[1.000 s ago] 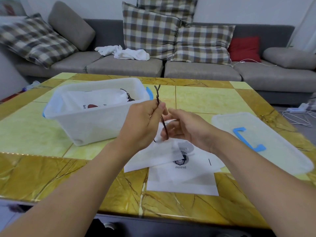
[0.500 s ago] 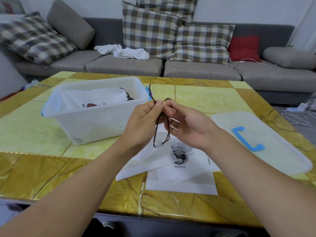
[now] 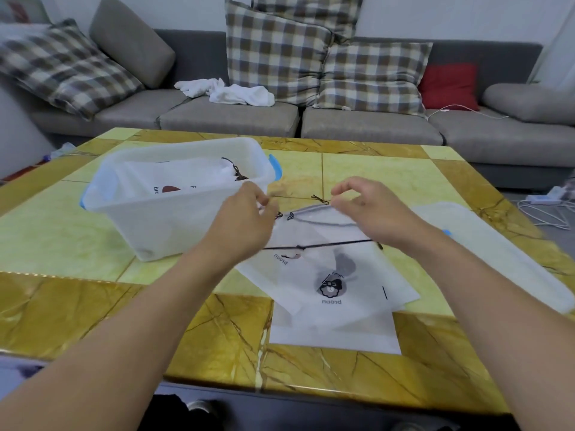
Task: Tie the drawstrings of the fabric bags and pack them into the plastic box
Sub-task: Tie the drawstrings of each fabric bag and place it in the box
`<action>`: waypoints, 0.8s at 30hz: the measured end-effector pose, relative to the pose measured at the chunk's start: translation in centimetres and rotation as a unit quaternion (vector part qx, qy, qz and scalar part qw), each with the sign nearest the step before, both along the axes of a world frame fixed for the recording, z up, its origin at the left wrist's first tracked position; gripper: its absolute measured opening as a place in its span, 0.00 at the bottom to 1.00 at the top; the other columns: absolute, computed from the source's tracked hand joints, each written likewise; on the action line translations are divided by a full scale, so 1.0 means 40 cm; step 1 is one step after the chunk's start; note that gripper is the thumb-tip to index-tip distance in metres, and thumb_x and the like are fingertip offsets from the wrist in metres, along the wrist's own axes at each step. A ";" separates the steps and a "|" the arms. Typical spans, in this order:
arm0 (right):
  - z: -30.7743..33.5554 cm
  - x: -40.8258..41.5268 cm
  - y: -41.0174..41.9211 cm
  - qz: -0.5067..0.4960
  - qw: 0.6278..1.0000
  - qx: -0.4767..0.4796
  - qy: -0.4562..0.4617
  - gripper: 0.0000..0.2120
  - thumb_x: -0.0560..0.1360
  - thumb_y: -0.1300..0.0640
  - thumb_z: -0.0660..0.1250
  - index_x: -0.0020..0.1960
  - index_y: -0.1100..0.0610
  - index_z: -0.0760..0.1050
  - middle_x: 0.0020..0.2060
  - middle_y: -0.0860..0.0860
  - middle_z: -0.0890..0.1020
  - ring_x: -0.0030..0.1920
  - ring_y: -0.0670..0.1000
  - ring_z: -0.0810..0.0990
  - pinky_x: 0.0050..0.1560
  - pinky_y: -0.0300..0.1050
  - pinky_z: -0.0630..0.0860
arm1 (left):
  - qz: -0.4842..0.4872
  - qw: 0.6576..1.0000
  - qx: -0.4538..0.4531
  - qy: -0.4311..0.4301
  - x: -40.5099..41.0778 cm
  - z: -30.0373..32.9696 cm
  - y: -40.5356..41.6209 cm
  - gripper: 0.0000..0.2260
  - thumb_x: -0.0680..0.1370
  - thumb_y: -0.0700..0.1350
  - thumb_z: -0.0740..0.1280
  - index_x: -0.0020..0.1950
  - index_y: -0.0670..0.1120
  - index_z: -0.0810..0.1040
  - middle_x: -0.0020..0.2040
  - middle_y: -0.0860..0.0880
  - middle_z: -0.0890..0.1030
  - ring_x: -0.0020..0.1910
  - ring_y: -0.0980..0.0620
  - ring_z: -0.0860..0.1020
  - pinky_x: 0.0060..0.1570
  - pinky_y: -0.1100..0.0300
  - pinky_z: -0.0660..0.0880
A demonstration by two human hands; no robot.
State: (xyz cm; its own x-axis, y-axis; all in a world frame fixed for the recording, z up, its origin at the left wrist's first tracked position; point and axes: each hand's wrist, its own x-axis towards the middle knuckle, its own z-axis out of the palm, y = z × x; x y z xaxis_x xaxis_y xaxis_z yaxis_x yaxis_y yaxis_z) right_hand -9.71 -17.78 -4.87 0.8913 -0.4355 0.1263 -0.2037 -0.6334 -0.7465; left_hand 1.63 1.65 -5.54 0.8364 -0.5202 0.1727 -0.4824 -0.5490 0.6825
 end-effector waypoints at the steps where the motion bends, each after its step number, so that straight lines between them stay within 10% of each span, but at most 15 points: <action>1: -0.005 -0.006 0.008 0.040 0.996 -0.063 0.044 0.09 0.78 0.45 0.68 0.54 0.47 0.75 0.25 0.43 0.68 0.24 0.44 0.65 0.28 0.39 0.61 | -0.018 0.999 0.028 -0.008 -0.008 -0.008 0.005 0.14 0.81 0.52 0.65 0.56 0.44 0.67 0.35 0.50 0.75 0.34 0.55 0.73 0.32 0.60 0.64; 6: -0.018 -0.021 0.007 0.117 0.963 -0.161 0.179 0.19 0.64 0.30 0.73 0.43 0.44 0.80 0.38 0.51 0.77 0.40 0.46 0.76 0.39 0.49 0.70 | -0.096 0.989 0.077 -0.078 -0.007 0.007 0.031 0.20 0.77 0.60 0.68 0.54 0.49 0.64 0.40 0.51 0.71 0.37 0.53 0.73 0.35 0.59 0.66; 11: -0.024 -0.020 -0.014 0.132 0.978 -0.106 0.120 0.08 0.68 0.42 0.78 0.38 0.46 0.86 0.41 0.56 0.80 0.43 0.54 0.77 0.44 0.53 0.72 | -0.143 0.954 0.235 -0.117 0.004 0.005 0.053 0.17 0.70 0.64 0.73 0.45 0.52 0.77 0.47 0.52 0.67 0.49 0.51 0.70 0.49 0.55 0.72; 15: -0.012 -0.034 -0.023 0.141 0.986 -0.030 0.082 0.07 0.73 0.47 0.74 0.41 0.49 0.87 0.43 0.43 0.79 0.42 0.36 0.75 0.44 0.36 0.67 | -0.155 0.970 0.160 -0.096 0.014 -0.001 0.053 0.13 0.77 0.59 0.68 0.37 0.53 0.80 0.47 0.52 0.69 0.50 0.51 0.70 0.52 0.54 0.70; 19: -0.021 -0.036 -0.021 0.110 0.992 -0.018 0.059 0.11 0.78 0.50 0.70 0.39 0.50 0.86 0.67 0.42 0.73 0.66 0.40 0.70 0.62 0.42 0.63 | -0.143 0.978 0.032 -0.152 -0.005 0.000 0.048 0.13 0.77 0.58 0.68 0.34 0.58 0.80 0.58 0.56 0.70 0.61 0.54 0.64 0.61 0.55 0.62; 24: -0.028 -0.017 -0.001 0.037 0.993 0.114 -0.019 0.17 0.79 0.56 0.68 0.32 0.59 0.80 0.47 0.46 0.83 0.48 0.47 0.80 0.47 0.38 0.68 | -0.223 0.960 -0.152 0.077 -0.046 0.035 0.040 0.18 0.80 0.48 0.68 0.30 0.47 0.80 0.55 0.54 0.83 0.59 0.58 0.79 0.55 0.68 0.72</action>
State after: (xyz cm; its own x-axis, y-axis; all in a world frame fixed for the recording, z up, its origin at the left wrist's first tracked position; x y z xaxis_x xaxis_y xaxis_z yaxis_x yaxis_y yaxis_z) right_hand -10.38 -17.80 -6.00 0.9182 -0.3906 0.0657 -0.1328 -0.4599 -0.8780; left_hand -0.23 3.25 -4.13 0.5696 -0.7778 0.2656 -0.5034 -0.0747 0.8608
